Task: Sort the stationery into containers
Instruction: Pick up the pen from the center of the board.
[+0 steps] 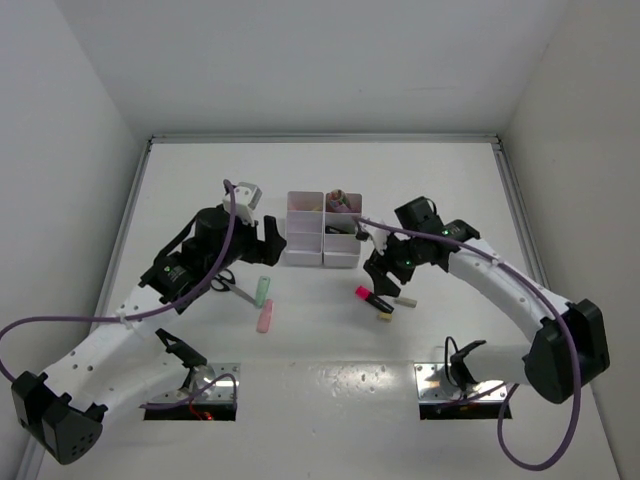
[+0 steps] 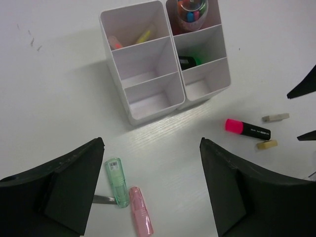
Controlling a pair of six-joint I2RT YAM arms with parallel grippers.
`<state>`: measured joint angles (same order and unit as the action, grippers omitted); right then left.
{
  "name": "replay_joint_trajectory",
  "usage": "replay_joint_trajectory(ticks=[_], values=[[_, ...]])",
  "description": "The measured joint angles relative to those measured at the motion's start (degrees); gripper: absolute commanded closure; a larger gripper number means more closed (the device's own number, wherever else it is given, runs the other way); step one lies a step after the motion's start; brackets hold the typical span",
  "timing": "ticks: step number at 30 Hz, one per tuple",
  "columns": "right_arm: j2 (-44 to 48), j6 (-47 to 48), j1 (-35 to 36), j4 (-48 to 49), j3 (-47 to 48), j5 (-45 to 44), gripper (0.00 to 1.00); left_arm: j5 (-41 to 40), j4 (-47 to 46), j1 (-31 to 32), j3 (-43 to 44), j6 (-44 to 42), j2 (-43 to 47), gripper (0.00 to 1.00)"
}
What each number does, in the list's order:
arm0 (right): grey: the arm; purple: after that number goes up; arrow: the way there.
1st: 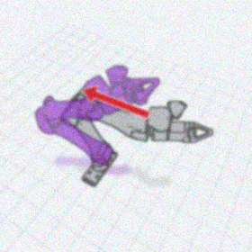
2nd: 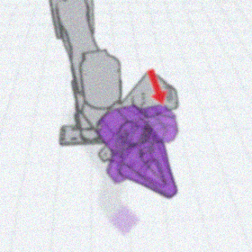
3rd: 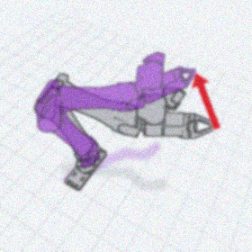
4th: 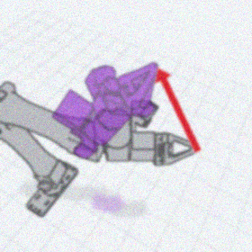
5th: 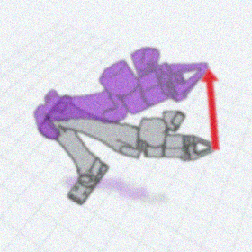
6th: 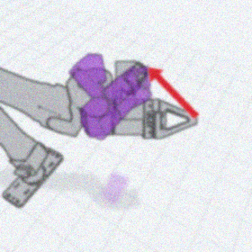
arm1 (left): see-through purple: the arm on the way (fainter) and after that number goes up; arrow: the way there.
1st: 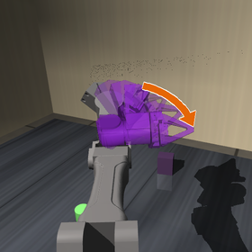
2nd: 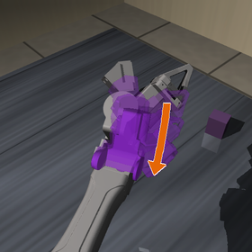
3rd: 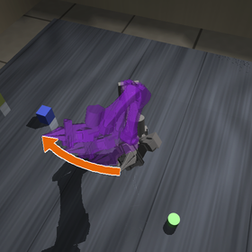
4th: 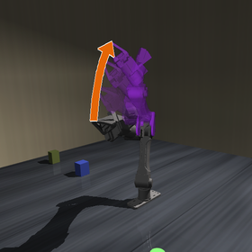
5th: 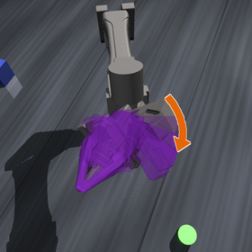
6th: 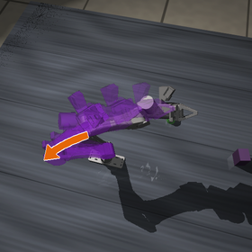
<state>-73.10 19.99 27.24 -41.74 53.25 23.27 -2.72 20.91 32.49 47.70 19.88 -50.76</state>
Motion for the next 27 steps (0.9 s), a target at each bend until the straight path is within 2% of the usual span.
replay_joint_trajectory(ticks=[4,6,9,15,24,27], values=[[-0.35,-2.29,3.28,0.46,-3.87,-3.67,0.30,-0.02,-0.02,0.00,0.00,0.02,0.81,0.15],[-1.53,-3.15,4.92,1.22,-5.31,-5.55,0.35,-0.04,-0.02,0.00,-0.02,0.02,1.05,0.15],[-4.72,-4.11,6.73,3.45,-6.58,-7.85,0.37,-0.07,0.00,0.00,0.00,0.04,1.11,0.15],[-13.11,-6.51,9.33,9.49,-6.80,-11.56,0.38,-0.17,-0.02,0.00,-0.24,0.02,1.09,0.15],[-17.51,-7.98,11.67,14.23,-5.16,-15.26,0.38,-0.26,0.00,0.00,-0.33,0.04,1.05,0.15],[-18.73,-8.07,12.41,14.88,-5.09,-15.89,0.42,-0.26,0.00,0.00,-0.33,0.02,1.05,0.15]])
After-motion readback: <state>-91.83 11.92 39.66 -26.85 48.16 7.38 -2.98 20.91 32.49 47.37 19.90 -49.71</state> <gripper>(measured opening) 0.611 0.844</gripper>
